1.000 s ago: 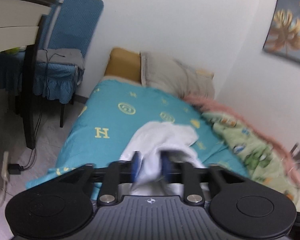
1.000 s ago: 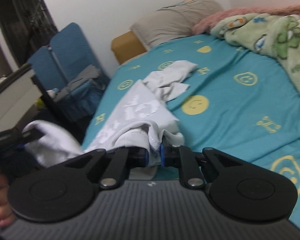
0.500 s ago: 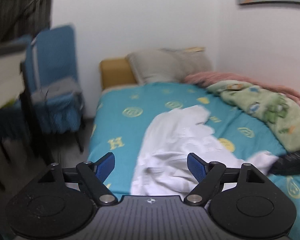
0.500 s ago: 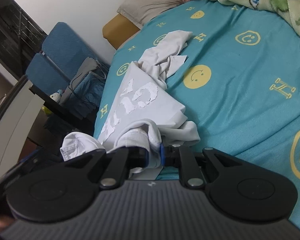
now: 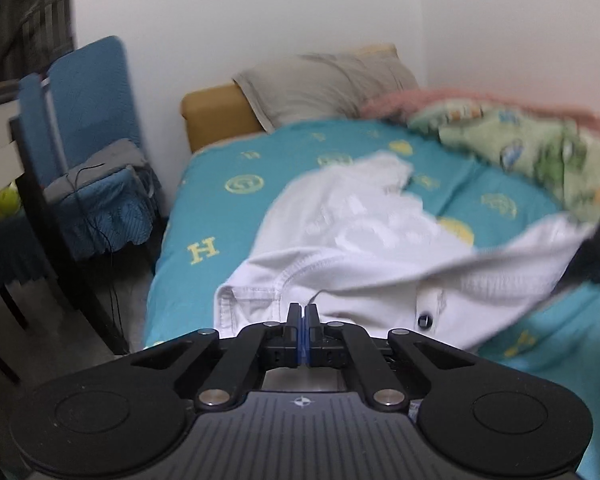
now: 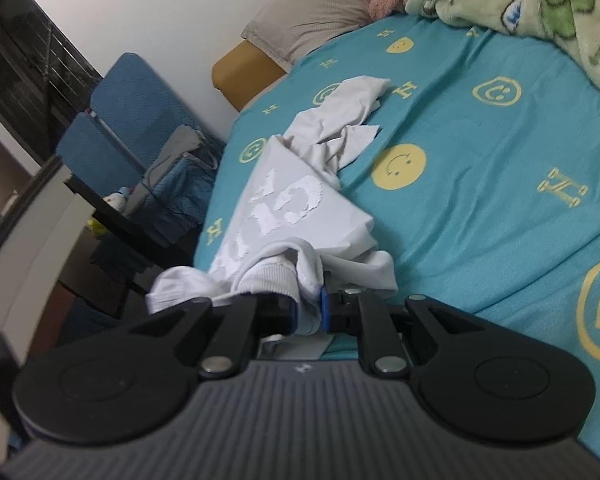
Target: Fold clothes
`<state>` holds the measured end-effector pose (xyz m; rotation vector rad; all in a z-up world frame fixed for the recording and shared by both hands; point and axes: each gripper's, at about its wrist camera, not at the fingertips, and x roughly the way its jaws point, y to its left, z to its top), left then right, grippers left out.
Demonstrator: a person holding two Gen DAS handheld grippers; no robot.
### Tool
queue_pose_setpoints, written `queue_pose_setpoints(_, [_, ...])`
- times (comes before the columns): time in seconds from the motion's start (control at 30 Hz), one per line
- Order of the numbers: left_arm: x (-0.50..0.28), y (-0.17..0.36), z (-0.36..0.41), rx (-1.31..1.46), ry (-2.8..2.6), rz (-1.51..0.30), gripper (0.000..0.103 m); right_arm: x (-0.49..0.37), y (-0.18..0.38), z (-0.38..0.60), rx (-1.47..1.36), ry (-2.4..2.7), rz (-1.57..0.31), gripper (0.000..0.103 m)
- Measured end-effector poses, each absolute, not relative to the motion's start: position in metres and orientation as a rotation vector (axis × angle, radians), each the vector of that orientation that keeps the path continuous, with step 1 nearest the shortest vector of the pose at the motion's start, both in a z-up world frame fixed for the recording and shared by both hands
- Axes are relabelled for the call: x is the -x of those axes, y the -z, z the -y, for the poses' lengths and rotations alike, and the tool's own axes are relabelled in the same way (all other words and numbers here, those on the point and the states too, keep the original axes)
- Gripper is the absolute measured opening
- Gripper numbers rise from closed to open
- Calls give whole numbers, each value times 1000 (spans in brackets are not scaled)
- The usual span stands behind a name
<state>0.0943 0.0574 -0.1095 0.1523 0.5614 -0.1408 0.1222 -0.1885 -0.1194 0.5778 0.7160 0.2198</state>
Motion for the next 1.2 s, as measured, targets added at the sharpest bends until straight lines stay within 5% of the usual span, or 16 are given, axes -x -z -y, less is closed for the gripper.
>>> queue_pose_setpoints(0.4, [-13,66,-80,-82,266,-522,3,-119,118,187,-565,-212,-706,16])
queue_pose_setpoints(0.63, [-16,84,-38,-330,240,-463,54,-117,116,182,-543,-223,-703,16])
queue_pose_setpoints(0.73, [-20,105,-8,-524,185,-414,66,-116,115,181,-544,-227,-701,16])
queue_pose_setpoints(0.97, [-43,163,37,-928,11,-325,68,-115,115,182,-554,-226,-696,16])
queue_pose_setpoints(1.2, [-43,123,3,-741,-232,-271,67,-115,117,186,-538,-135,-676,16])
